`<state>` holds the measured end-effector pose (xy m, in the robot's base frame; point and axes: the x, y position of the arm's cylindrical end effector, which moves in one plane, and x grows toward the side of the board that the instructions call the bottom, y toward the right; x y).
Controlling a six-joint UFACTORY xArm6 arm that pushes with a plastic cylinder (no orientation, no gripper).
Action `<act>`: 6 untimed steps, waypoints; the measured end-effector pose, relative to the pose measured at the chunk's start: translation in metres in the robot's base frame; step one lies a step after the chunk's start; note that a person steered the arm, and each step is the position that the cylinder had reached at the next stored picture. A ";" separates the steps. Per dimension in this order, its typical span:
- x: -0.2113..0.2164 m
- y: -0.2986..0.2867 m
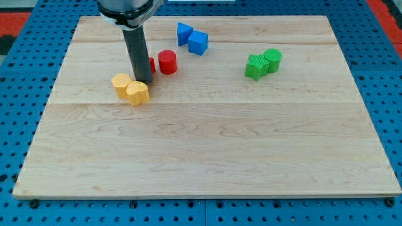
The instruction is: Point your arm at the center
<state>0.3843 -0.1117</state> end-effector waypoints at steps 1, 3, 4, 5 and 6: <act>-0.006 0.009; 0.001 0.061; 0.026 0.098; 0.035 0.151; 0.034 0.151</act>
